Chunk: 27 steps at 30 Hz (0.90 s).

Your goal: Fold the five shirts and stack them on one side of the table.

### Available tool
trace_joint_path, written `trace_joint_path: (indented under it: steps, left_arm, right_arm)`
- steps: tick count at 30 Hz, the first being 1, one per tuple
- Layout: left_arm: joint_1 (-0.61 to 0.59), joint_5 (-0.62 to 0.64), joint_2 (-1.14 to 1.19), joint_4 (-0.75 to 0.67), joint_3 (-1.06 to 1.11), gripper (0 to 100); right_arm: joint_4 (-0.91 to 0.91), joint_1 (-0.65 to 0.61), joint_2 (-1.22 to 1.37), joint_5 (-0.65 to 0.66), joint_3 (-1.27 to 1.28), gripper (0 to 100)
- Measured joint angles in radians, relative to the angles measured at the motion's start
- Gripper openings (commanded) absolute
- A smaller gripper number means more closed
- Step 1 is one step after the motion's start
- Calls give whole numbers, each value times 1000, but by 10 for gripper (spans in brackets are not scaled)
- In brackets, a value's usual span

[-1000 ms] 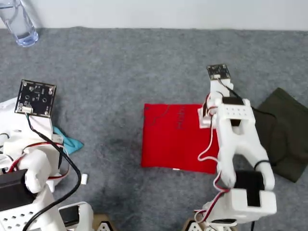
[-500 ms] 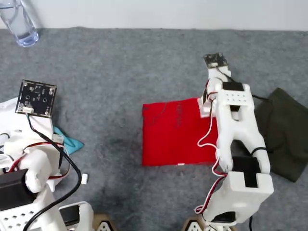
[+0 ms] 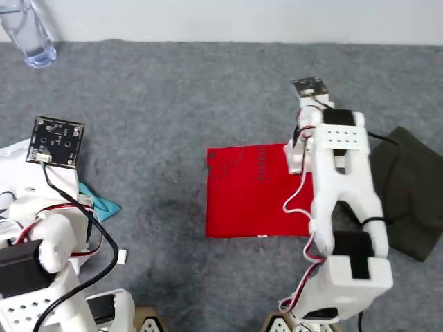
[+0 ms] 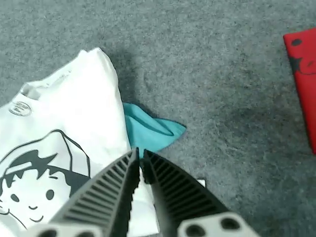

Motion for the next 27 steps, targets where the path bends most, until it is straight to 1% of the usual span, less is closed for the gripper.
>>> trace_joint_path:
  steps: [4, 7, 9, 11, 14, 17, 21, 25, 27]
  left_arm:
    - [0, 0, 0, 2, 6, 13]
    - [0, 0, 0, 2, 6, 13]
    - [0, 0, 0, 2, 6, 13]
    - [0, 0, 0, 2, 6, 13]
    - [0, 0, 0, 2, 6, 13]
    - [0, 0, 0, 2, 6, 13]
    - [0, 0, 0, 2, 6, 13]
    - [0, 0, 0, 2, 6, 13]
    - [0, 0, 0, 2, 6, 13]
  right_arm:
    - [100, -64, -83, -48, 0, 277]
    - [152, -77, -118, -92, 0, 279]
    - [153, -72, -130, -115, 14, 297]
    - [121, -72, -132, -127, 60, 331]
    - [2, -64, -132, -161, 170, 354]
    - [-126, -34, -132, -178, 273, 355]
    - [-236, -41, -132, -187, 353, 354]
    - [-293, -44, -63, -212, 359, 348]
    - [-315, -41, -8, -241, 359, 316]
